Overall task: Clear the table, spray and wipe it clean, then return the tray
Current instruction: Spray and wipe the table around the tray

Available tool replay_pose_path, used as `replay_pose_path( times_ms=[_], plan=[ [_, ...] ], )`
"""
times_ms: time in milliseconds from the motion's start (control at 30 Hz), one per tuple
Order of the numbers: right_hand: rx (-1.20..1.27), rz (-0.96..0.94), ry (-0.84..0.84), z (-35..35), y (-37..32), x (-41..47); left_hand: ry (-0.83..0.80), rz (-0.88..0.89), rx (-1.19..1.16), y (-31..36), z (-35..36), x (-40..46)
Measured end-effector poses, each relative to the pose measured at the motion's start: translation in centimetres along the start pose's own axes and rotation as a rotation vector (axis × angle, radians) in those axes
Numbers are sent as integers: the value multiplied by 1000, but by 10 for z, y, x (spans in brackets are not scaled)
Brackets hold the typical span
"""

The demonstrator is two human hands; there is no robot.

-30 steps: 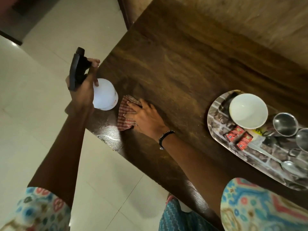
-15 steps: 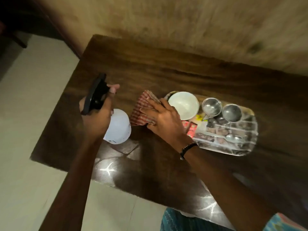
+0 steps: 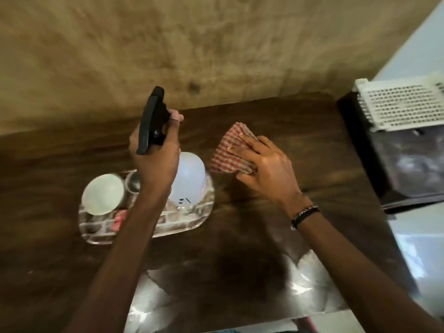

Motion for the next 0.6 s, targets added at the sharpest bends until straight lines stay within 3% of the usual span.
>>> replay_pose_path(
  times_ms=[133,367,600],
  plan=[
    [-56,68,24,-67,101,-26,30,-38,-14,13,121,-37],
    [-139,119,107,-167,280,-48,-51,-55,-60,22,326,-82],
    [-199,162,36,-234,420,-39,-126,120,-188,37,476,-83]
  ],
)
Point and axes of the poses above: each hand's wrist, its own x-axis towards the middle knuckle, its own z-axis out of the palm, y = z × x, the point moved 1 cm from there along x, towards the middle knuckle, and after that the axes turned 2 degrees about z, right-handed, at the moved point
